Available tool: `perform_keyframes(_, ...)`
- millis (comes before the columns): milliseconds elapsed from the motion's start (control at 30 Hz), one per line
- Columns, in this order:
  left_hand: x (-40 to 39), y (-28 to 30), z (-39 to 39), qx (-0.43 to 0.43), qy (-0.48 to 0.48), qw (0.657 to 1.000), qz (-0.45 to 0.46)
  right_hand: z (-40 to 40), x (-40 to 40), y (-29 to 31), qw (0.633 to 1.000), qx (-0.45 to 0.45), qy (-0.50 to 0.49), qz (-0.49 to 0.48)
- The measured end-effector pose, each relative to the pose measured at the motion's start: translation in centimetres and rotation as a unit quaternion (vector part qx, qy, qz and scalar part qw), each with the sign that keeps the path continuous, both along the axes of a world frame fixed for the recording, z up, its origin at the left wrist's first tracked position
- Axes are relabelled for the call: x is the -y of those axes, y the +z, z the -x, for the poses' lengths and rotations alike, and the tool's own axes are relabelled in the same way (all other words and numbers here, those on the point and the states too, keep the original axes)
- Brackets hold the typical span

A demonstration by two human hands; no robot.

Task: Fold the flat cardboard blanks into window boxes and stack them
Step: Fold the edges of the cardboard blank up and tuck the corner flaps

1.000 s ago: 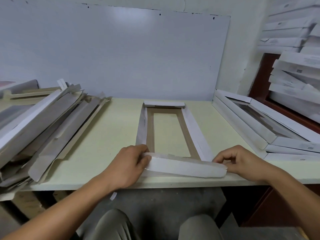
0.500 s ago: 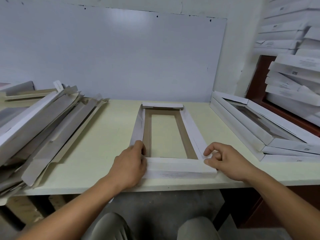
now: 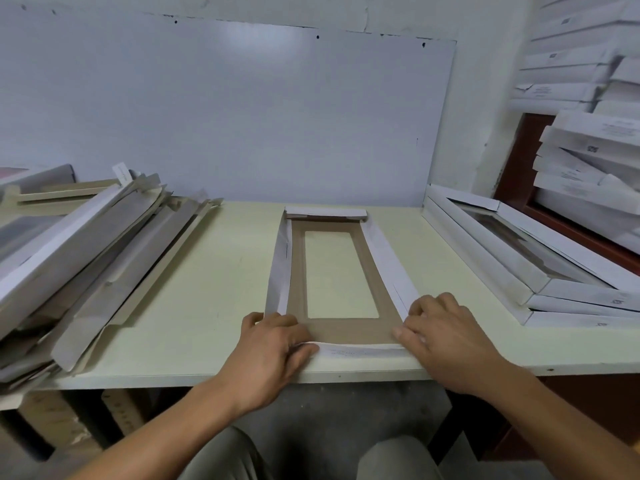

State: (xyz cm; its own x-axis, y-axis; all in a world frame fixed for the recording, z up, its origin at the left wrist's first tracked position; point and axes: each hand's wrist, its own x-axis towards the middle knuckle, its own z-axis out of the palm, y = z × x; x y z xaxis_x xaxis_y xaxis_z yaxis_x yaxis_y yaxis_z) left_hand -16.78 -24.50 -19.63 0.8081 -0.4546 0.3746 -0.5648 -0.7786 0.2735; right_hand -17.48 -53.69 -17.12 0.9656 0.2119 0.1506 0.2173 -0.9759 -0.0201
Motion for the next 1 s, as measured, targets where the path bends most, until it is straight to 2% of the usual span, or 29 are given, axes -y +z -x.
perform_keyframes(67,0.2,0.0,0.0,-0.008,-0.005,1.000,0.018,0.5,-1.0,-0.1,0.999,0.007,0.042,0.009)
perform_keyframes(167,0.7,0.1,0.0,-0.024,-0.007,0.999,0.046,1.2,-2.8,-0.9,0.992,0.017,0.117,-0.031)
perform_keyframes(300,1.2,-0.7,0.6,0.013,0.023,0.999,0.047,1.1,-4.2,-2.5,0.987,0.058,0.147,-0.019)
perform_keyframes(433,1.8,-0.7,1.5,0.003,0.006,0.996,0.090,-0.7,-2.8,-1.0,0.988,-0.057,0.138,0.042)
perform_keyframes(600,1.0,-0.6,2.2,0.008,0.001,0.982,0.191,-1.9,-0.3,3.0,0.970,-0.103,0.183,0.120)
perform_keyframes(700,0.1,-1.0,2.2,-0.007,0.014,0.981,0.194,-2.7,2.4,7.1,0.960,-0.030,0.165,0.223)
perform_keyframes(800,-0.2,-1.6,2.2,-0.010,0.007,0.986,0.164,-3.8,5.8,10.7,0.925,0.122,0.152,0.326)
perform_keyframes(867,-0.2,-1.9,2.2,-0.005,0.002,0.990,0.143,-3.9,8.3,12.5,0.912,0.202,0.143,0.327)
perform_keyframes(1000,-0.1,-2.0,2.1,0.002,0.002,0.993,0.114,-3.6,13.5,13.7,0.909,0.251,0.053,0.329)
